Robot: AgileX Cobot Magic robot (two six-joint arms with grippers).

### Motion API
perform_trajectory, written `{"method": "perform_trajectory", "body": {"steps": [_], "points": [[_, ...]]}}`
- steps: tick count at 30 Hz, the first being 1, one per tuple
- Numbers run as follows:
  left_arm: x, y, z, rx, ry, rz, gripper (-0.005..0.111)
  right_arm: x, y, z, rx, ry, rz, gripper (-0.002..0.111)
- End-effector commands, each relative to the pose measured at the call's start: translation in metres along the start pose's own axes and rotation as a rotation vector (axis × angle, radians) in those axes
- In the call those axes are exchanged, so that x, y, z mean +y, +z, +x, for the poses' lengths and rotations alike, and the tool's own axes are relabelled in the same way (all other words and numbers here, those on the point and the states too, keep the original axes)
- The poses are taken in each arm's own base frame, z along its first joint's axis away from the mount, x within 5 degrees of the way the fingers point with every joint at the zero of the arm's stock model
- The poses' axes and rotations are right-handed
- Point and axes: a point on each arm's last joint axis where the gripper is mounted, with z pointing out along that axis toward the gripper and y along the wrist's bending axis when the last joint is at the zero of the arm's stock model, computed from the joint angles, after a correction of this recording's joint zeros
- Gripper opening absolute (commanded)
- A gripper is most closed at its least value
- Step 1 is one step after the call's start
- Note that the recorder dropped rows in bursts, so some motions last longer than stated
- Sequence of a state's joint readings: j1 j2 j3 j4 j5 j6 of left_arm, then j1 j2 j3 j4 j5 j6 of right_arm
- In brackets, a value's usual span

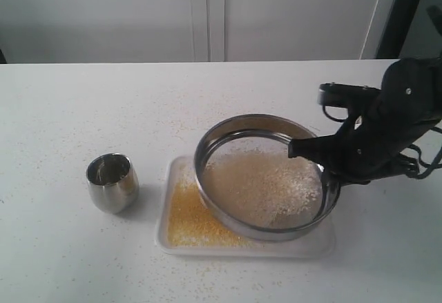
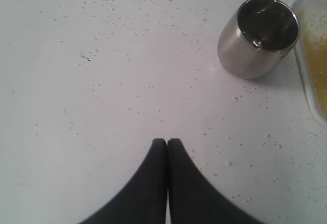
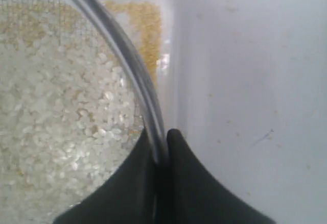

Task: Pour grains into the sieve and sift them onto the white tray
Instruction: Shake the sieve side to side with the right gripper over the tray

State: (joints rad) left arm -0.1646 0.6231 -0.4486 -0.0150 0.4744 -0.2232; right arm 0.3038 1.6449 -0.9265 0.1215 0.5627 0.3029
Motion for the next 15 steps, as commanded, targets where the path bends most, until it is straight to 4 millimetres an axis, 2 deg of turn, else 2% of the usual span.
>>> {"method": "perform_trajectory", "body": {"steps": [1, 2, 4, 6, 7, 8, 10, 12, 13, 15], "points": [[0.0, 0.001, 0.003, 0.008, -0.012, 0.004, 0.0, 0.017, -0.005, 0.002, -0.005, -0.021, -0.101, 0.0], [0.0, 0.001, 0.003, 0.008, -0.012, 0.004, 0.0, 0.019, -0.005, 0.003, -0.007, -0.102, -0.099, 0.0], [0.0, 0.001, 0.003, 0.008, -0.012, 0.004, 0.0, 0.01, -0.005, 0.0, -0.021, -0.106, -0.045, 0.0], [0.0, 0.001, 0.003, 0.008, -0.012, 0.004, 0.0, -0.006, -0.006, -0.006, -0.032, 0.03, 0.009, 0.0], [0.0, 0.001, 0.003, 0.008, -0.012, 0.004, 0.0, -0.009, -0.006, -0.007, -0.024, 0.134, 0.007, 0.0], [0.0, 0.001, 0.003, 0.008, -0.012, 0.004, 0.0, -0.008, -0.006, -0.006, -0.012, 0.147, -0.001, 0.0], [0.0, 0.001, 0.003, 0.008, -0.012, 0.004, 0.0, 0.008, -0.005, 0.002, 0.03, 0.06, -0.068, 0.0], [0.0, 0.001, 0.003, 0.008, -0.012, 0.004, 0.0, 0.016, -0.005, 0.005, 0.034, -0.037, -0.085, 0.0], [0.0, 0.001, 0.003, 0.008, -0.012, 0.004, 0.0, 0.013, -0.005, 0.004, 0.022, -0.065, -0.061, 0.0], [0.0, 0.001, 0.003, 0.008, -0.012, 0.004, 0.0, -0.002, -0.004, -0.001, 0.002, 0.005, 0.013, 0.0]]}}
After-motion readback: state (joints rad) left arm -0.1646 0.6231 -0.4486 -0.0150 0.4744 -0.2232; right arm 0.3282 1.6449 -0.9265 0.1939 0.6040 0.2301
